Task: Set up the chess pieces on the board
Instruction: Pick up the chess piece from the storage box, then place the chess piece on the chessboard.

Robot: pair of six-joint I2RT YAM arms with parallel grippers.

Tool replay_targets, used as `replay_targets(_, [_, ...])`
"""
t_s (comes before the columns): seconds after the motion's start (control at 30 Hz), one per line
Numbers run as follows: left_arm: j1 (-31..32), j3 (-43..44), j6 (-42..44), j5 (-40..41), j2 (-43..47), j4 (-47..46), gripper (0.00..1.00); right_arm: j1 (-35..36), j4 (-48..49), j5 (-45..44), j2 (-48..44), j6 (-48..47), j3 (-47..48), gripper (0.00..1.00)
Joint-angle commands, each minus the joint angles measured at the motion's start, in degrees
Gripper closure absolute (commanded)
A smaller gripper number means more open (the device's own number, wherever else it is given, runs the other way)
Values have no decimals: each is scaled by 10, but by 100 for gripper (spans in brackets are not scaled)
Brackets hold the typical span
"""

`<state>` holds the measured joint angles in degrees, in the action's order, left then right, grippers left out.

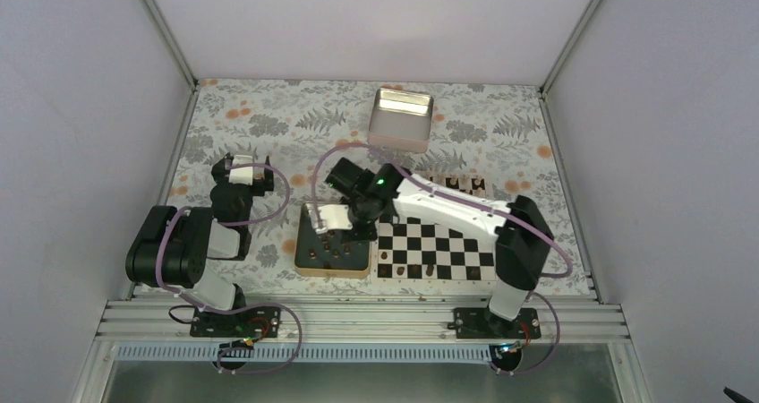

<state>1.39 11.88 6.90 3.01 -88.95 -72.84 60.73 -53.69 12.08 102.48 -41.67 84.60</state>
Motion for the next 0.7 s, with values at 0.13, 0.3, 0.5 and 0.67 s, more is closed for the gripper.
replay_targets(0.13, [1,3,1,-5,-6,-30,0,-100,-21,-41,-137,25,-125,94])
replay_targets(0.3, [2,2,1,-4,-6,-30,0,-187,-36,-42,-217,6,-215,94])
replay_targets(0.5, [2,3,1,-5,-5,-29,0,-266,-49,-37,-298,-37,-323,94])
replay_targets(0.67, [2,2,1,-4,-5,-29,0,-295,-48,-47,-327,-61,-395,94])
